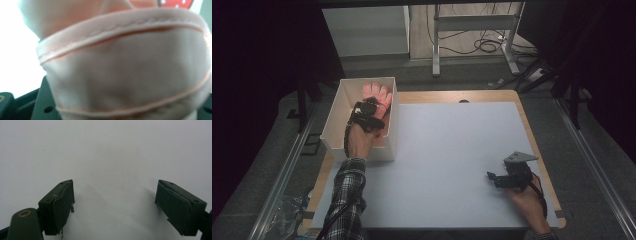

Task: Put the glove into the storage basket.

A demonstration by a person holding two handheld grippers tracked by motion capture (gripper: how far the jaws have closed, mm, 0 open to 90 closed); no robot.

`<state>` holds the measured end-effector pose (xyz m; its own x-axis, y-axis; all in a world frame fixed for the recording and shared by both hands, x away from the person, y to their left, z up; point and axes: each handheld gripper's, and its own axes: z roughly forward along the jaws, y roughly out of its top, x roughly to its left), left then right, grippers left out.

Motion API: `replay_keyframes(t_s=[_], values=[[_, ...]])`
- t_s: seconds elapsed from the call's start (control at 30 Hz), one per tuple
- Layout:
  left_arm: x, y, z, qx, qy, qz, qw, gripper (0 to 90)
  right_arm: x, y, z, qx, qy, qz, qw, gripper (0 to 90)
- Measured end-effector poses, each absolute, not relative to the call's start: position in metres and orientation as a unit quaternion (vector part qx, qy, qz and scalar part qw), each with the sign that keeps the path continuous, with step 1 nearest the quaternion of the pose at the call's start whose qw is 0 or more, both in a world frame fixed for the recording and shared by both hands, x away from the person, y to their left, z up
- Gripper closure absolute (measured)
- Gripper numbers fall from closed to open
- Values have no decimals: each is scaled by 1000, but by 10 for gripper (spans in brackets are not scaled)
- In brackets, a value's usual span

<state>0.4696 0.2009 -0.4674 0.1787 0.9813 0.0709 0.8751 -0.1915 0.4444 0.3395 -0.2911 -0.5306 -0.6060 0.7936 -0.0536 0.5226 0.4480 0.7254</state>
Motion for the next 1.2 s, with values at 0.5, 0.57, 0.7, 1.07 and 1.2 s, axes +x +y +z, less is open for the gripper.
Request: replay_keyframes(t_s=[0.5,0.57,0.7,1.07,1.2], values=[[483,193,-481,761,624,136,117,167,339,-291,-531,398,828,344,197,160],[482,195,-480,760,625,130,121,136,339,-291,-531,398,828,344,197,160],[481,197,-478,759,627,125,124,100,339,-291,-531,397,828,344,197,160],[475,201,-469,761,623,121,135,47,339,-291,-531,397,828,344,197,160],[473,202,-465,763,619,121,144,51,339,-291,-531,397,828,344,197,160]])
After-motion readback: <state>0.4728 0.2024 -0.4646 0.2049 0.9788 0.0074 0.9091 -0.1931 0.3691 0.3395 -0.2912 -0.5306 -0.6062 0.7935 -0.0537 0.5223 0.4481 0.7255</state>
